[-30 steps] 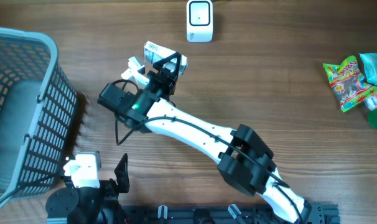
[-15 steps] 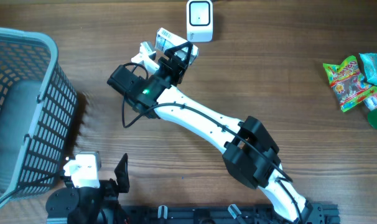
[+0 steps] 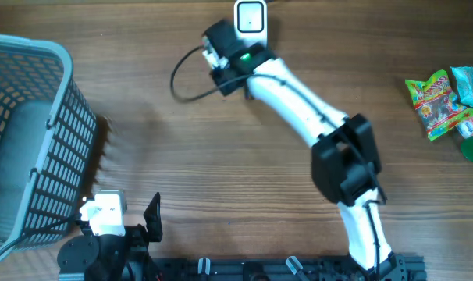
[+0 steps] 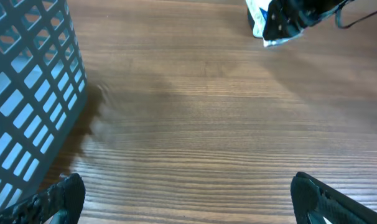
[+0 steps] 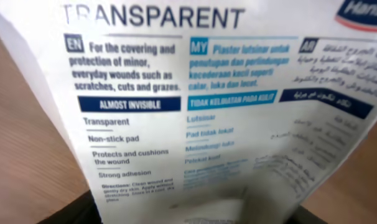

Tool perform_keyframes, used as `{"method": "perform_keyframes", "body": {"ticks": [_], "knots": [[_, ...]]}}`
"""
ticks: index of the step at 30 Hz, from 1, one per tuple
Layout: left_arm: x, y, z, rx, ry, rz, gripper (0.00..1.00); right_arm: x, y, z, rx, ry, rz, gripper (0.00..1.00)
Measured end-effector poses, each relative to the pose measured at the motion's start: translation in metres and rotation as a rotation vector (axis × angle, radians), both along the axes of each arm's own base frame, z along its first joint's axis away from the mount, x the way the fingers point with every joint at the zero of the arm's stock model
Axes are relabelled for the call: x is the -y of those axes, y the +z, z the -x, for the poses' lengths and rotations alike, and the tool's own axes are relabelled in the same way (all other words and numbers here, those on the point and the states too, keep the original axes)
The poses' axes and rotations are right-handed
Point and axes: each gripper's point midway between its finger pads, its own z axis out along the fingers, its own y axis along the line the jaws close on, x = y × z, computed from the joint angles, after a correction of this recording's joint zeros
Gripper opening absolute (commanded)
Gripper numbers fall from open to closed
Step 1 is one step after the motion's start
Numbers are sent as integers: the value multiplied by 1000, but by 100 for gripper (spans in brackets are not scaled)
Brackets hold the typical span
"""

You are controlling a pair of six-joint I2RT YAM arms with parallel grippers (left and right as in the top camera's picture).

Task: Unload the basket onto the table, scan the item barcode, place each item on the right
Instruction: 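Hold the plaster box under the white scanner with the right gripper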

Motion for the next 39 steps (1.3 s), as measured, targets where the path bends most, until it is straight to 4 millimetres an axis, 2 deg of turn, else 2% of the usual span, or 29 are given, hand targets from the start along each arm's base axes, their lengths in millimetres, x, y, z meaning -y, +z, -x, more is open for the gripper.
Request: {"method": "perform_keyframes", "body": {"ticks": [3,5,7,10,12,16,19,22,26,29,33,35,39], "knots": [[0,0,0,0,0,0,100,-4,13,-16,-106,-6,-318,69],[0,0,0,0,0,0,100,-1,40,-33,-158,5,-589,68],[0,0,0,0,0,0,100,2,73,-54,-133,28,-788,69],[0,0,0,0,0,0,100,9,108,-65,-155,23,-977,69],[0,0,0,0,0,0,100,-1,129,-63,-174,64,-1072,69],[0,0,0,0,0,0,100,-17,145,-57,-230,112,-1172,68],[0,0,0,1,0,0,100,-23,134,-62,-274,113,-1223,69],[0,0,0,0,0,0,100,-28,109,-76,-294,108,-1275,69],[0,0,0,0,0,0,100,-28,78,-85,-329,97,-1309,69],[0,0,0,0,0,0,100,-20,63,-91,-351,62,-1313,68],[0,0,0,0,0,0,100,-3,54,-101,-344,31,-1323,68],[0,0,0,0,0,0,100,6,39,-105,-344,31,-1329,68],[0,0,0,0,0,0,100,4,27,-102,-366,44,-1329,68]]}}
